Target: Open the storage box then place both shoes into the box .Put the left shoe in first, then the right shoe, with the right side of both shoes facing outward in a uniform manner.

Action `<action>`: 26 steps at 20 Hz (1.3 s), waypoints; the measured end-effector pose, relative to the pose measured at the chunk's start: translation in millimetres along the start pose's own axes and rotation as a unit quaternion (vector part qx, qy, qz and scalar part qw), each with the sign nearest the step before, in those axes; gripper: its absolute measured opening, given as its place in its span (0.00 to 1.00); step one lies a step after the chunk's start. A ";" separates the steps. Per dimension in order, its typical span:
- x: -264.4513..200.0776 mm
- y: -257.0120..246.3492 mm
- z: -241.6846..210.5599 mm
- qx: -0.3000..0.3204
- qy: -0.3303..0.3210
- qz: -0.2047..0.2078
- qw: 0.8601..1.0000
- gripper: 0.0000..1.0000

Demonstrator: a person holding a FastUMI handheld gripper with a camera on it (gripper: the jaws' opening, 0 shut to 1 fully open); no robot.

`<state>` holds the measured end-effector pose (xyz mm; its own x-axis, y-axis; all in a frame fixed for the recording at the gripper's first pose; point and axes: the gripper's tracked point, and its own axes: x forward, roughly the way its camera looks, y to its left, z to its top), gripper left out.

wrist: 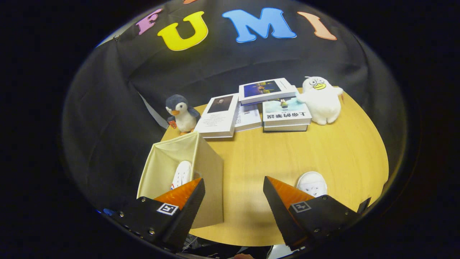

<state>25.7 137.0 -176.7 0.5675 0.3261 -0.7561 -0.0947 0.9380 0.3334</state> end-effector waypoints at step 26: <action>12.9 -202.5 -108.6 0.025 0.132 -0.124 0.983 0.98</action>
<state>-36.7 -36.0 -315.1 0.3348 0.1138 -0.9354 0.0630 0.9878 0.1428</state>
